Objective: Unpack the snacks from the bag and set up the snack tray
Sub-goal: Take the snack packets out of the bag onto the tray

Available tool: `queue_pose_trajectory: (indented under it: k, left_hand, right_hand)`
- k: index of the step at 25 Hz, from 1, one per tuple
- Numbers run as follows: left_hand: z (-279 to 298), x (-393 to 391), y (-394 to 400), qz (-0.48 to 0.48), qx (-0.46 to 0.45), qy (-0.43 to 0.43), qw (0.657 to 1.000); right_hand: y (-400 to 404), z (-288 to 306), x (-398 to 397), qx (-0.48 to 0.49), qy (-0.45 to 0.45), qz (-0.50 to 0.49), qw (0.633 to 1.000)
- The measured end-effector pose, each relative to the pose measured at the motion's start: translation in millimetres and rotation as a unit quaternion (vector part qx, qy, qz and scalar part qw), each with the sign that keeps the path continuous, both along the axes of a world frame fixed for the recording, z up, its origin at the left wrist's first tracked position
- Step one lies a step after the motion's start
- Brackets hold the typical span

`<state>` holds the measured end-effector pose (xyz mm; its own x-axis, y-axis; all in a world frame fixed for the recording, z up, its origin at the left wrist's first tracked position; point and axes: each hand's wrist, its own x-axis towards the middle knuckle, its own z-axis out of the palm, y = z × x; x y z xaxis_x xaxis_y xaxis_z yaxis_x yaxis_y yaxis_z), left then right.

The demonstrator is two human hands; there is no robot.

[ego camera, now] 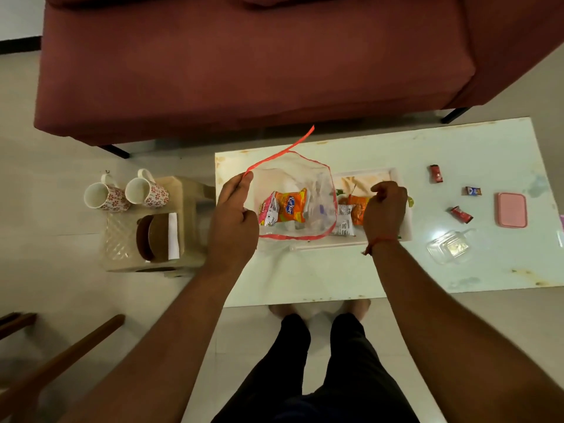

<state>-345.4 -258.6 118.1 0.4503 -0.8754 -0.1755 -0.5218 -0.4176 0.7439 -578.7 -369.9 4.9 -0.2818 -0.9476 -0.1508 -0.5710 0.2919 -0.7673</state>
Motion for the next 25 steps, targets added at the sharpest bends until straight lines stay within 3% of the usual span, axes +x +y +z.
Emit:
queue_pose_trajectory:
  k: [2, 3, 5, 7, 11, 14, 16, 20, 25]
  left_hand:
    - [12, -11, -2, -0.008, 0.021, 0.000, 1.000]
    - [18, -17, -3, -0.015, 0.027, -0.003, 1.000]
    - [32, -28, -7, -0.033, 0.023, -0.018, 0.999]
    - [45, -38, -10, -0.044, 0.010, -0.012, 0.999]
    - [65, -53, -12, -0.055, -0.014, 0.006, 0.998]
    - [75, -60, -13, -0.051, -0.021, 0.021, 0.998]
    - [78, -63, -14, -0.048, -0.014, 0.031, 0.998]
    - [79, -67, -16, -0.029, -0.013, 0.034, 0.999]
    - [79, -68, -27, -0.015, -0.019, 0.053, 0.998]
  right_hand:
    - [17, 40, 17, -0.138, -0.021, 0.135, 0.981]
    - [26, 54, 29, -0.153, -0.018, 0.233, 0.960]
    - [38, 67, 56, -0.077, 0.017, 0.420, 0.904]
    - [34, 63, 81, 0.026, 0.066, 0.534, 0.842]
    - [7, 41, 112, 0.186, 0.259, 0.622, 0.715]
    - [1, 23, 103, 0.216, 0.395, 0.630, 0.633]
    - [0, 18, 90, 0.191, 0.399, 0.641, 0.627]
    - [-1, 16, 78, 0.073, 0.369, 0.633, 0.676]
    - [-16, 23, 70, -0.050, 0.406, 0.601, 0.686]
